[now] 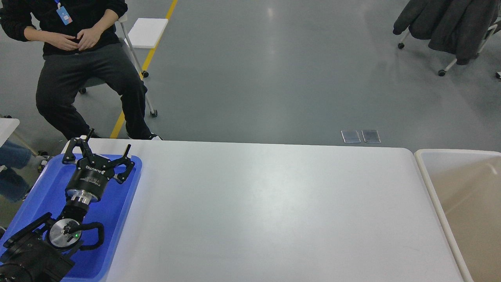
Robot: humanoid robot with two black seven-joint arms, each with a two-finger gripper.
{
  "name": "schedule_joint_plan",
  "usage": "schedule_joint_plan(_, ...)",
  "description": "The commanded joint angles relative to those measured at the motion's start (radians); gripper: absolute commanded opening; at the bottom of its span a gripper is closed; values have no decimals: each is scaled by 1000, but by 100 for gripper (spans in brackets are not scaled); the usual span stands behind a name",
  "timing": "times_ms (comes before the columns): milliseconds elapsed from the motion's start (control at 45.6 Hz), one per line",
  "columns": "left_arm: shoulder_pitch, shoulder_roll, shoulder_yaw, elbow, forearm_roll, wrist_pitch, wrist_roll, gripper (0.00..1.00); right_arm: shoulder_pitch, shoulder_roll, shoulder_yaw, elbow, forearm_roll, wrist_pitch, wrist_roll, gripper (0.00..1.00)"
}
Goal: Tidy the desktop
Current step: 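Lower the right gripper into the white bin and release the ball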
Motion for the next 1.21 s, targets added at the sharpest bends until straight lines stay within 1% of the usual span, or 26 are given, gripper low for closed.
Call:
schedule_joint_plan(0,0,0,0,0,0,0,0,99,-217,-2,80,-48,-5,-156,0,0)
schedule_joint_plan(241,0,0,0,0,0,0,-1,99,-457,45,212,-135,-5,-282,1,0)
schedule_joint_plan(395,0,0,0,0,0,0,-1,99,-553,77,253,-187,-5,-308,4,0)
schedule_joint_plan(548,0,0,0,0,0,0,-1,99,-681,140,290,-236,-5,-398,4,0)
schedule_joint_plan(680,0,0,0,0,0,0,-1,99,-765,176,334,-281,-5,-434,6,0)
schedule_joint_plan(1009,0,0,0,0,0,0,-1,99,-1024,320,500,-541,-4,-483,11,0)
schedule_joint_plan(1185,0,0,0,0,0,0,-1,99,-1101,395,555,-646,-4,-546,12,0)
